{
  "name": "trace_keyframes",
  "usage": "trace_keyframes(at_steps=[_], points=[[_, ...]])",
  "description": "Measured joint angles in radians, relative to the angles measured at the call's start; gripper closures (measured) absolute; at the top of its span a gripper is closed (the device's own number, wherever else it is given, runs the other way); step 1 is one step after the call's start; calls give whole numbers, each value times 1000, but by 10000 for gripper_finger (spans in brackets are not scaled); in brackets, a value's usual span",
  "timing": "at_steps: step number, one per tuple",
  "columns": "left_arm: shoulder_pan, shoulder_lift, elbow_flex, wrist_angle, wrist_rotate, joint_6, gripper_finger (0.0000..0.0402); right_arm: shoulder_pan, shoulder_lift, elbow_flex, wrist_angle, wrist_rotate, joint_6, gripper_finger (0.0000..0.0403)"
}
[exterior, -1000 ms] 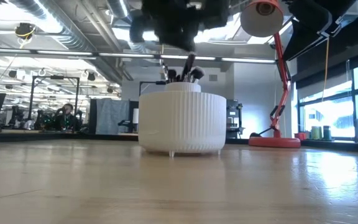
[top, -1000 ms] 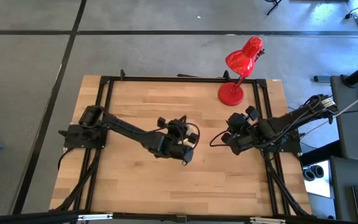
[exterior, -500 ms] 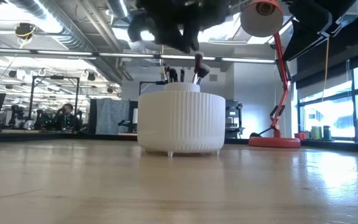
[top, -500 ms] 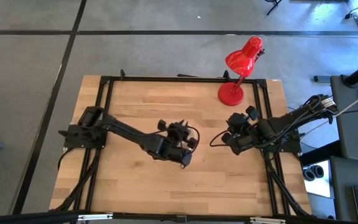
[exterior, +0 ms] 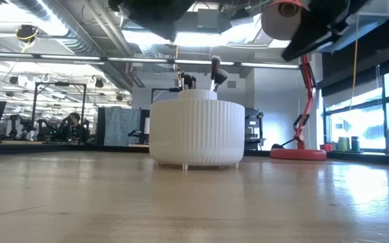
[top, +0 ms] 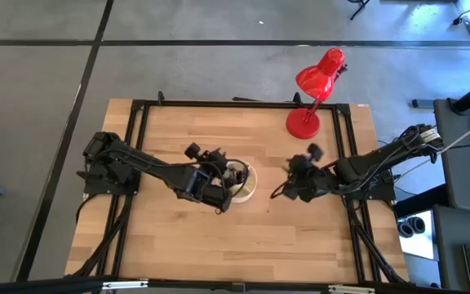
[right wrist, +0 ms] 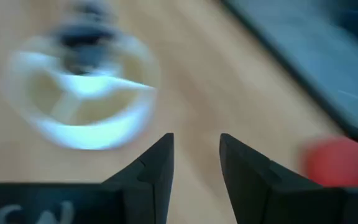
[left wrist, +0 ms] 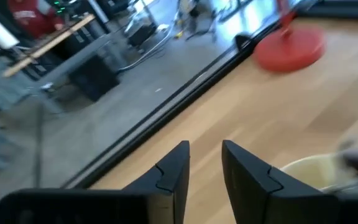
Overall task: Put items in baskets/containers
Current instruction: Return to Home Position
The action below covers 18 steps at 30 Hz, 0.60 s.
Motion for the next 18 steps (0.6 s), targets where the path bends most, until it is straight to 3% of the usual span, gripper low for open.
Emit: trace_keyframes(at_steps=[6, 11, 15, 18], points=[[35, -17, -23, -196, -14, -38, 331, -27, 1, -104, 518, -222, -339, 273], [63, -143, -116, -219, -85, -25, 344, -47, -5, -155, 797, -395, -594, 273], [129, -295, -262, -166, -103, -6, 352, -104, -44, -169, 867, -567, -720, 273], [196, -405, -399, -14, -56, 99, 358, -161, -99, -169, 831, -659, -759, 273]])
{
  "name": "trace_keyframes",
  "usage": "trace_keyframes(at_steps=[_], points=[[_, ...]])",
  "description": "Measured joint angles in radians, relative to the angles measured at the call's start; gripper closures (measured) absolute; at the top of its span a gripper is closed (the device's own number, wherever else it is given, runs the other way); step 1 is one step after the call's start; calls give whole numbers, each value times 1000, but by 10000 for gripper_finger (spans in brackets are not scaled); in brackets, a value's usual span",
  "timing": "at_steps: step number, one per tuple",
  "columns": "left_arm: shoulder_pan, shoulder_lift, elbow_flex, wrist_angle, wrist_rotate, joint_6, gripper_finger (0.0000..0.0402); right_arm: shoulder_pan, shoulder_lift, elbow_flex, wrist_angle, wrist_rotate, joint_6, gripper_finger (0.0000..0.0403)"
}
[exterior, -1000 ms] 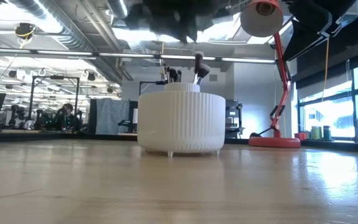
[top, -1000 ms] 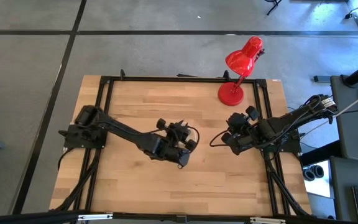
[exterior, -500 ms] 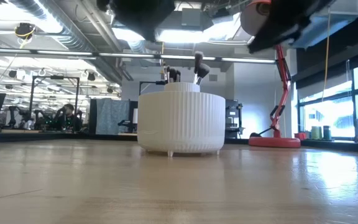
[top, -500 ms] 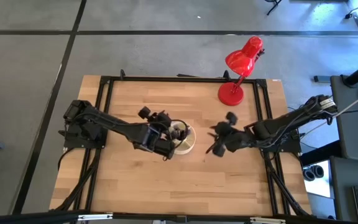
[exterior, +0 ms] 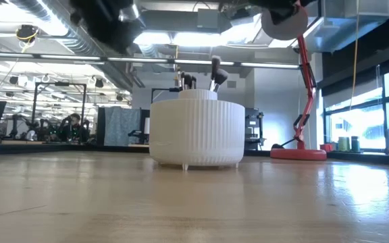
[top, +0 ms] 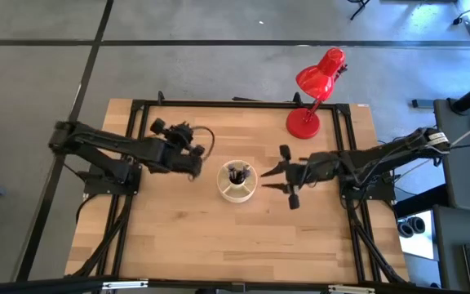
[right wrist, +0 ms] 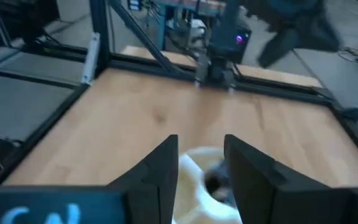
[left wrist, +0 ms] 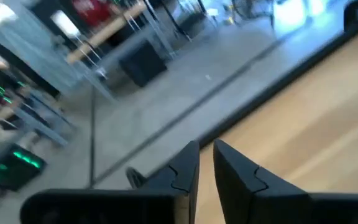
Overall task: Put items in baskets/containers
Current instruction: Return to Home Position
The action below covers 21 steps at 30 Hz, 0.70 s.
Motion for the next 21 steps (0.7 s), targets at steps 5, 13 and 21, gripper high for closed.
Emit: trace_keyframes(at_steps=[5, 13, 21], points=[[125, -134, -211, 481, 247, 408, 369, -108, -112, 0, -169, -27, -32, 273], [265, -233, -502, 1359, 888, 840, 384, -232, -334, -262, 6, -186, 64, 273], [416, -392, -785, 1836, 1227, 840, 391, -303, -589, -484, 163, -298, 151, 273]])
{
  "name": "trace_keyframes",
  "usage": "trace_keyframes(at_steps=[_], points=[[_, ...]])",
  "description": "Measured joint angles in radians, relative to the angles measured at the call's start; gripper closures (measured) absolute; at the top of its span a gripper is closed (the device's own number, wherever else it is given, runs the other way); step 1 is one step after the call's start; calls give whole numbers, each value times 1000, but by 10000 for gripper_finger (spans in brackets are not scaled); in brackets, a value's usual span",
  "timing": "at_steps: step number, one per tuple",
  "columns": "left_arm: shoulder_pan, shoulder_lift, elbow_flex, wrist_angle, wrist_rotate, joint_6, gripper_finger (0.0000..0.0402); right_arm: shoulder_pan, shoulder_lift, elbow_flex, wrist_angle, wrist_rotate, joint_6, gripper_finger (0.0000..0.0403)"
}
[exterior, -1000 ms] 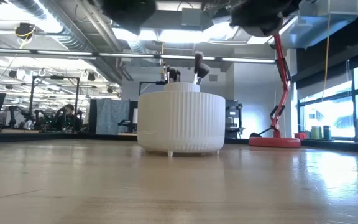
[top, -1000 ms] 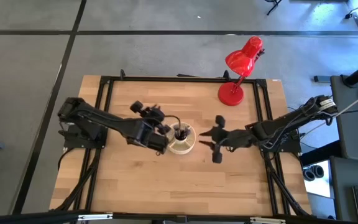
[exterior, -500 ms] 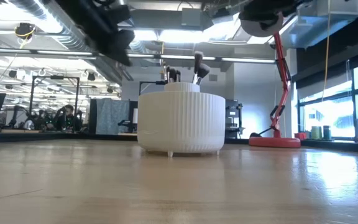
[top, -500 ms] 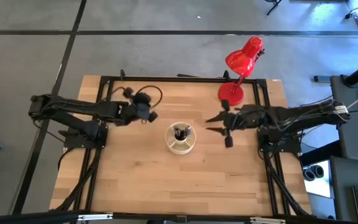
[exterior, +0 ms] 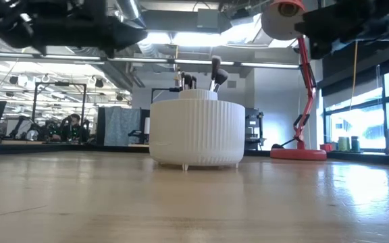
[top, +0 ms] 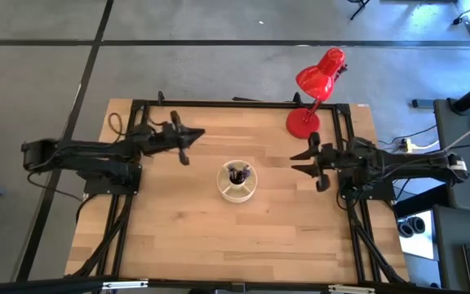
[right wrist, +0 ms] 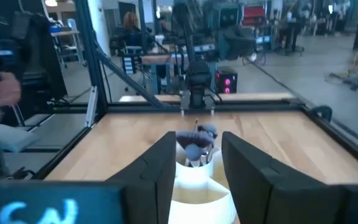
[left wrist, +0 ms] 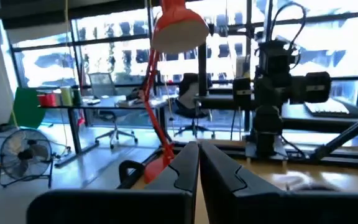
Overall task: Put items in baskets/containers
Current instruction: Return to Home Position
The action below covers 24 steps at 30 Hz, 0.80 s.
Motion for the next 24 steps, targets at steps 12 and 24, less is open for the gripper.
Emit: trace_keyframes(at_steps=[12, 24], points=[[128, -348, -209, -4, 156, -27, 391, 0, -251, -56, -140, -17, 0, 273], [179, -503, -300, -6, 324, -119, 391, 0, -283, -176, -58, -3, 75, 273]])
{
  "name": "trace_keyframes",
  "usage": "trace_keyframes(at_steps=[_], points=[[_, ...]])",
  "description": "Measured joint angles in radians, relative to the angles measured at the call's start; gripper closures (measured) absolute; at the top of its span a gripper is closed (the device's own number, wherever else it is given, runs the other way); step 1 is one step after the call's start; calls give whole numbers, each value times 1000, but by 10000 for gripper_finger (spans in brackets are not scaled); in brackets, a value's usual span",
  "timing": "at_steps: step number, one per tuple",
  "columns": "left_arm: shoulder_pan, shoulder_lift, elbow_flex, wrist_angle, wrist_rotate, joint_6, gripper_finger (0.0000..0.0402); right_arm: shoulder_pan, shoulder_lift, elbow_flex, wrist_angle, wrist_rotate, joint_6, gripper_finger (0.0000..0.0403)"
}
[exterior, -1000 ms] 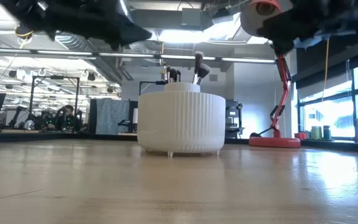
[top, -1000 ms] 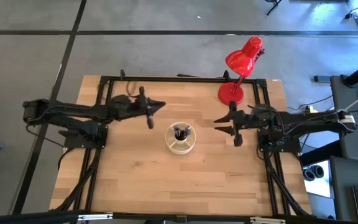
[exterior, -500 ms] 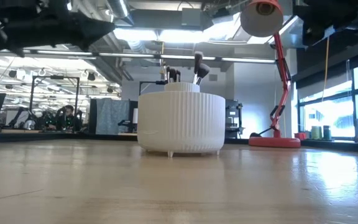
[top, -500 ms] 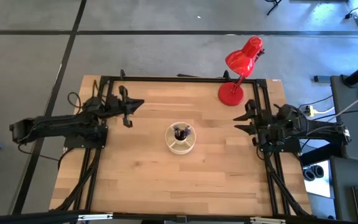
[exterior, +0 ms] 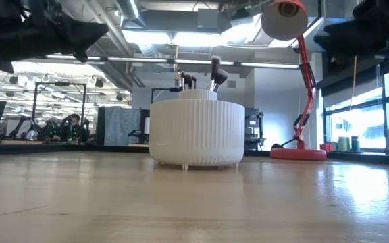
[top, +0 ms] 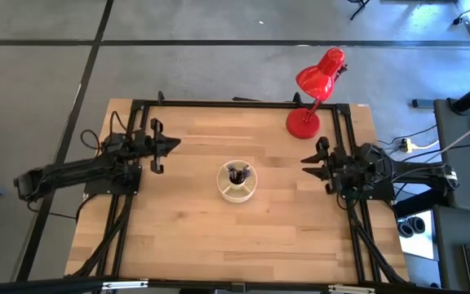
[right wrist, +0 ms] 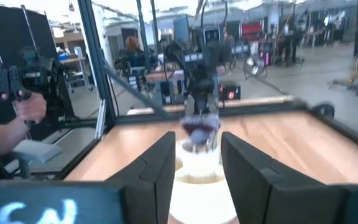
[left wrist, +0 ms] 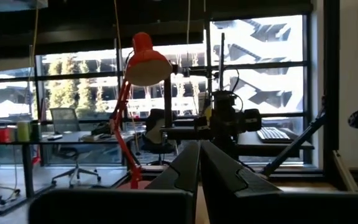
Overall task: Put items in baskets/containers
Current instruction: Return to Home Position
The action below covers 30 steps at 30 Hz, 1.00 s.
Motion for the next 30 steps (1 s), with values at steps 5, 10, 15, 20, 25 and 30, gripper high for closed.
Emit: trace_keyframes(at_steps=[5, 10, 15, 20, 25, 30], points=[[18, -47, -2, -103, 57, -30, 391, 0, -2, -83, 126, -5, 51, 273], [36, -82, -2, -196, 72, -20, 391, 0, -2, -112, 154, -5, 61, 273], [60, -110, -2, -368, 68, 25, 391, 0, -2, -112, 152, -5, -12, 273], [69, -115, -2, -492, 67, 24, 393, 0, -2, -112, 125, -5, -39, 273], [43, -128, -2, -496, 68, 6, 400, 0, -2, -112, 126, -5, 8, 273], [28, -231, -2, -463, 136, -32, 397, 0, -2, -111, 126, -5, 7, 273]])
